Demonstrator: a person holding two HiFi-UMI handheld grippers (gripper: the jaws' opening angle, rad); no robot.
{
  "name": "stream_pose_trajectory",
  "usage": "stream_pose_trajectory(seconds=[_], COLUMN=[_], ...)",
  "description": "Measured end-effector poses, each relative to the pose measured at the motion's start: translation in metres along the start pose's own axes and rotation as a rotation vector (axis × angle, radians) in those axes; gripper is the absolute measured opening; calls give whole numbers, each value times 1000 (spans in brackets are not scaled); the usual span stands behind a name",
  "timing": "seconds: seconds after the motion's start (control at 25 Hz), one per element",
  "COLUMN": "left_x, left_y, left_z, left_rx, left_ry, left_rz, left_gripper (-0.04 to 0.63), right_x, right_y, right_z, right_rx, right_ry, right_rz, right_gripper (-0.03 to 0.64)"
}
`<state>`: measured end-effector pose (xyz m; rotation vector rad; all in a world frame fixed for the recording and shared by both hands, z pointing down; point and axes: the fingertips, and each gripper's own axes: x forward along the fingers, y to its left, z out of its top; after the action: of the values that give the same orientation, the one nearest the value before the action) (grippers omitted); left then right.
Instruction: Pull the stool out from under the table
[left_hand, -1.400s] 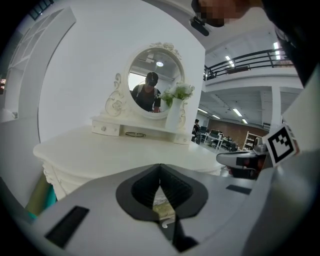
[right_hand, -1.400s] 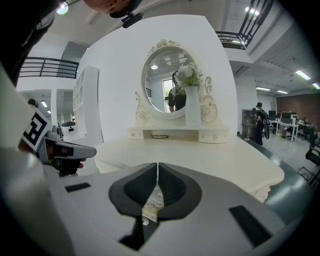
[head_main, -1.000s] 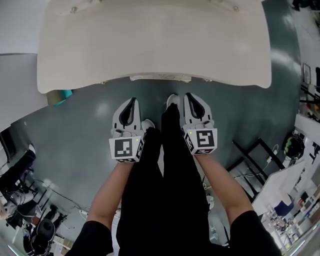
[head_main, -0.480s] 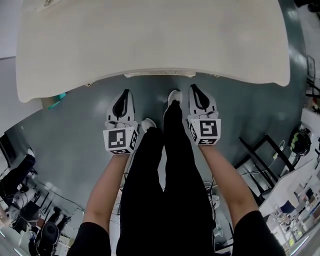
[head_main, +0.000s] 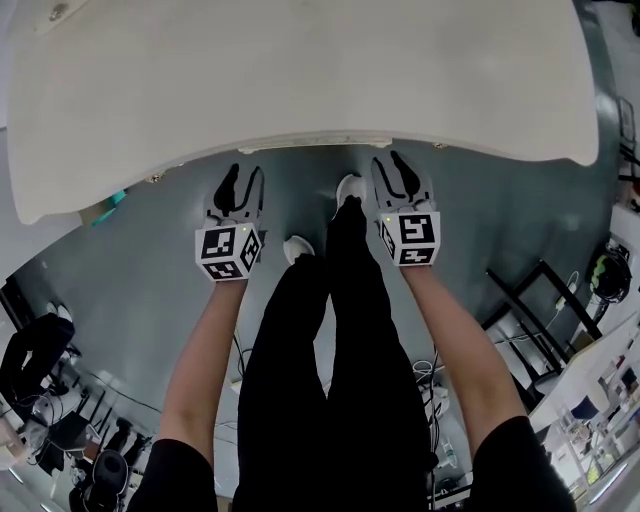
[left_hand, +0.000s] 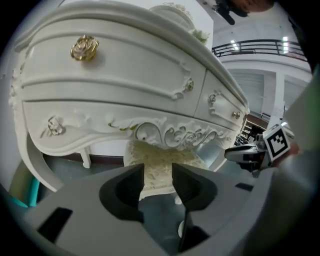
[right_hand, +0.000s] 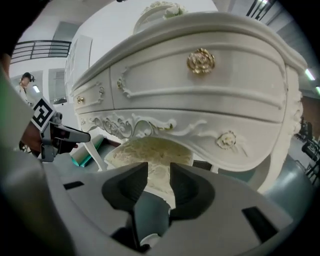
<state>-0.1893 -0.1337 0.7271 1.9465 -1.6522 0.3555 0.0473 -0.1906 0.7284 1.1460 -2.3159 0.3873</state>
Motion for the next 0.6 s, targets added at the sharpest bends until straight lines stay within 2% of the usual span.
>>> stream_pose_trajectory(seconds=[0.2, 0.36, 0.6], left_x=[32, 52, 68], left_y=[16, 32, 37], left_z=[-34, -54, -58], left_rx=[-67, -28, -30], left_ry=[71, 122, 148], left_rz=[-8, -5, 13], left_gripper=[221, 242, 268], right_x=[28, 45, 52], right_y=[-20, -30, -44], right_z=[-45, -72, -83], right_rx=[32, 40, 55], right_ry=[92, 144, 135], right_rz=[-7, -24, -13], right_gripper=[218, 255, 279])
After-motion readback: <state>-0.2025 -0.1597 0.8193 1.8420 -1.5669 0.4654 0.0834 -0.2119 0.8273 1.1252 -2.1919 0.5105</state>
